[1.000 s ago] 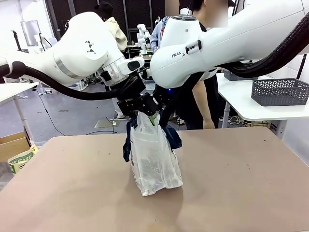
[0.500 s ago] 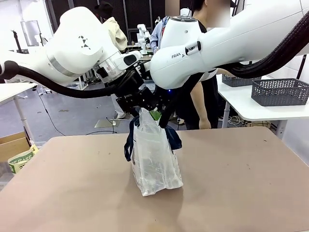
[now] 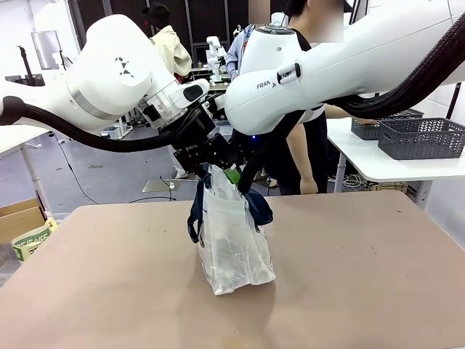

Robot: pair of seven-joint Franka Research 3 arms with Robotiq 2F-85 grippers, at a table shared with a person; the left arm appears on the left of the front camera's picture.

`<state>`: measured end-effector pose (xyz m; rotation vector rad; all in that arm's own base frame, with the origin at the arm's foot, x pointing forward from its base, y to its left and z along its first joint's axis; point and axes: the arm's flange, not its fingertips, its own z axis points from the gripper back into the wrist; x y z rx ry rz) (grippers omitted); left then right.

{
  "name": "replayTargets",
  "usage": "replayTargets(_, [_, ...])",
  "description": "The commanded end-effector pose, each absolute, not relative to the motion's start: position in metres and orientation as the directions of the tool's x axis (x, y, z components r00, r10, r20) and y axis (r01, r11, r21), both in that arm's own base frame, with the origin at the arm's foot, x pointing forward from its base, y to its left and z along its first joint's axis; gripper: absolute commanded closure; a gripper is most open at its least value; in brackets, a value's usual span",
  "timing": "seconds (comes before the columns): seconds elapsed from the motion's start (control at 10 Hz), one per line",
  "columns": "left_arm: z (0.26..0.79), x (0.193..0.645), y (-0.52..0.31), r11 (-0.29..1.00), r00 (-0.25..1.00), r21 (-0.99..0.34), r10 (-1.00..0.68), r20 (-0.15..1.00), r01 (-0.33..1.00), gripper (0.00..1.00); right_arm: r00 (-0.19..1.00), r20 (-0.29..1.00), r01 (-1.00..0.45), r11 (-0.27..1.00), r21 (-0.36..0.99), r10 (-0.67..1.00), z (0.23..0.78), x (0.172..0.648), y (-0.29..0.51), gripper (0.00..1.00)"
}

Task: Transfer purchased items from the store into the shopping bag.
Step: Move the Reusable shopping bag to the right side of the table.

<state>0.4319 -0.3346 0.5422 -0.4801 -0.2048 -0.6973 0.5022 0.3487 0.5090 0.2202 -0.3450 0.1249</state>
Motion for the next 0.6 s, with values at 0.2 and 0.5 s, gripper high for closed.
replayTargets(0.2, [0.525,0.439,-0.339,0.661,0.757,-0.370,-0.571,0.316,0.653,0.00,0.929,0.354,-0.197,0.956,0.217,0.111,0.505,0.506,0.354,1.00])
replayTargets(0.5, [0.516,0.442,-0.349,0.691,0.769,-0.339,-0.572,0.286,0.639,0.00,0.929,0.353,-0.199,0.955,0.219,0.113,0.505,0.506,0.354,1.00])
